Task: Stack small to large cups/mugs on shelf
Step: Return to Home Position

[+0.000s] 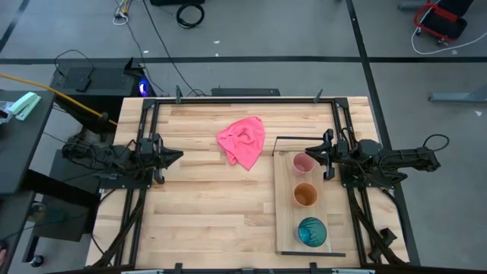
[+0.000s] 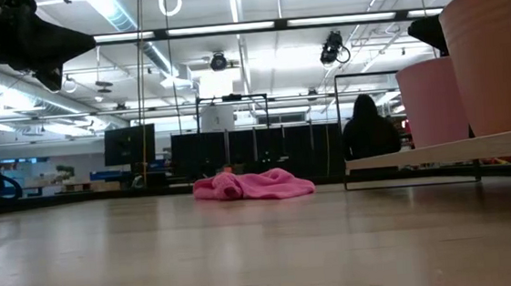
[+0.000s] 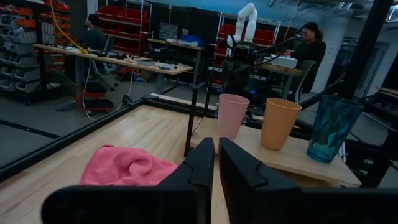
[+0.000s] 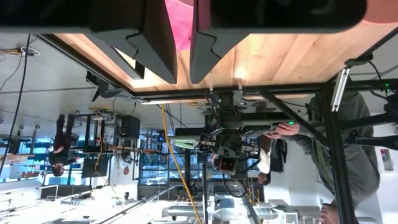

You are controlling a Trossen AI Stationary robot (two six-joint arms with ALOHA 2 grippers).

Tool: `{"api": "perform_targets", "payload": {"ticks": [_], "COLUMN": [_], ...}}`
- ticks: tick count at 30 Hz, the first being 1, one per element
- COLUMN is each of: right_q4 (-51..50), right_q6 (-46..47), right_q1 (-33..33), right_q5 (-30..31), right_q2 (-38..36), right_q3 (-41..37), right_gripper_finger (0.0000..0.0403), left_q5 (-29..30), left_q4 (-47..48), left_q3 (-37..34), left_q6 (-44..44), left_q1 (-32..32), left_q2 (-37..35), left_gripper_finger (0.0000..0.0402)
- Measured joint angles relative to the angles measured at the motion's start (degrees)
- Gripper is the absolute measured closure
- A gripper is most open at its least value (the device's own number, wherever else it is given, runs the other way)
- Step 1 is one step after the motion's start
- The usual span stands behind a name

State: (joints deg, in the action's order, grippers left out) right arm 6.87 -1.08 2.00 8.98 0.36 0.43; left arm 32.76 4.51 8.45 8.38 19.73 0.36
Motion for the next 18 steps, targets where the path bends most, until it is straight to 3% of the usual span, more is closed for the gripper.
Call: {"api": "perform_targets", "payload": {"ticks": [18], "right_q4": [0.0], "right_q6": [0.0], "right_q1": [0.0], "right_q5": [-0.01], "right_q2": [-0.01], "right_q3": [0.01], "right_gripper_finger": [0.035], "left_q5": [-0.01], "left_q4": [0.0], "left_q3": [0.0], "left_q6": [0.01], "left_q1": [0.0], "left_q2": [0.0], "left_gripper_finger": [0.037]}}
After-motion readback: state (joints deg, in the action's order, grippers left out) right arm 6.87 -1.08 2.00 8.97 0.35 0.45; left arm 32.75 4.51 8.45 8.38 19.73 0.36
